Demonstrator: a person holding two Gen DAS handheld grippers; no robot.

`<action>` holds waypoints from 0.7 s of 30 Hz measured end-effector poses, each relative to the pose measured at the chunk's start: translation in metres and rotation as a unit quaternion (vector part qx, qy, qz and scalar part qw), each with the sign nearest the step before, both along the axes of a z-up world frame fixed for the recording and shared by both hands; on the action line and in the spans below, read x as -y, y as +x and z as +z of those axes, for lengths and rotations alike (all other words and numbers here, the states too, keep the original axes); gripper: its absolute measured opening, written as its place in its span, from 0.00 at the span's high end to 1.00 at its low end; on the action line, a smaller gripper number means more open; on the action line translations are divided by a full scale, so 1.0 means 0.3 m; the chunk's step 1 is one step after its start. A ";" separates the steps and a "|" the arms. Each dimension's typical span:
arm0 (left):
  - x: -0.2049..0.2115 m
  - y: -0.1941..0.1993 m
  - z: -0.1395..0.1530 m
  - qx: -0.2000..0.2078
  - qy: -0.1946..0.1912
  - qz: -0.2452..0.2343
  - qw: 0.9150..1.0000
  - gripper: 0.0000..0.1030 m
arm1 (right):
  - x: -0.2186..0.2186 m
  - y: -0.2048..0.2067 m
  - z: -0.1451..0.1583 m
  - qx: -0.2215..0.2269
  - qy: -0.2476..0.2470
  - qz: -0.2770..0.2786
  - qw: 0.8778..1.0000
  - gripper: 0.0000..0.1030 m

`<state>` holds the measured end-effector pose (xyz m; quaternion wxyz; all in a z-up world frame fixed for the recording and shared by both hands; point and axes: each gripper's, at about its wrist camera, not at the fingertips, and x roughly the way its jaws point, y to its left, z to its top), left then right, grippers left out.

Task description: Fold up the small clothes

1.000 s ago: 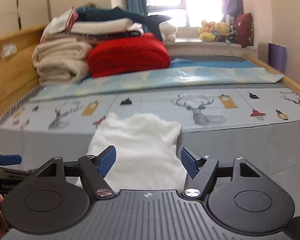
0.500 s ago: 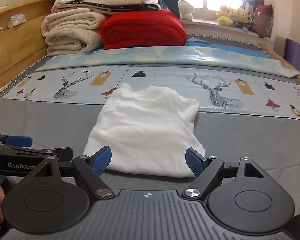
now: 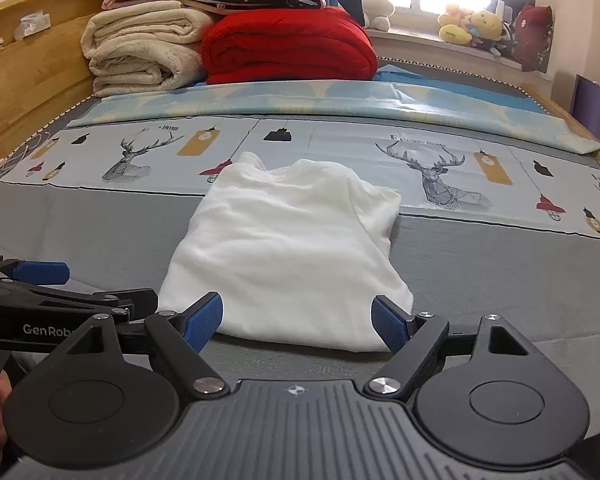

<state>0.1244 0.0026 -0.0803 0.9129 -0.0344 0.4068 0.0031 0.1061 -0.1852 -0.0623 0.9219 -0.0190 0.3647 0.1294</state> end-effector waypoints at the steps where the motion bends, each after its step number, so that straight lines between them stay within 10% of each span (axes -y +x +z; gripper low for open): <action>1: 0.001 0.002 -0.002 0.000 0.000 -0.001 1.000 0.01 | 0.001 0.001 -0.001 -0.001 -0.001 -0.001 1.000 0.20; 21: 0.007 0.011 -0.010 -0.003 0.001 -0.004 1.000 0.01 | 0.010 0.008 -0.009 -0.004 -0.002 -0.004 1.000 0.20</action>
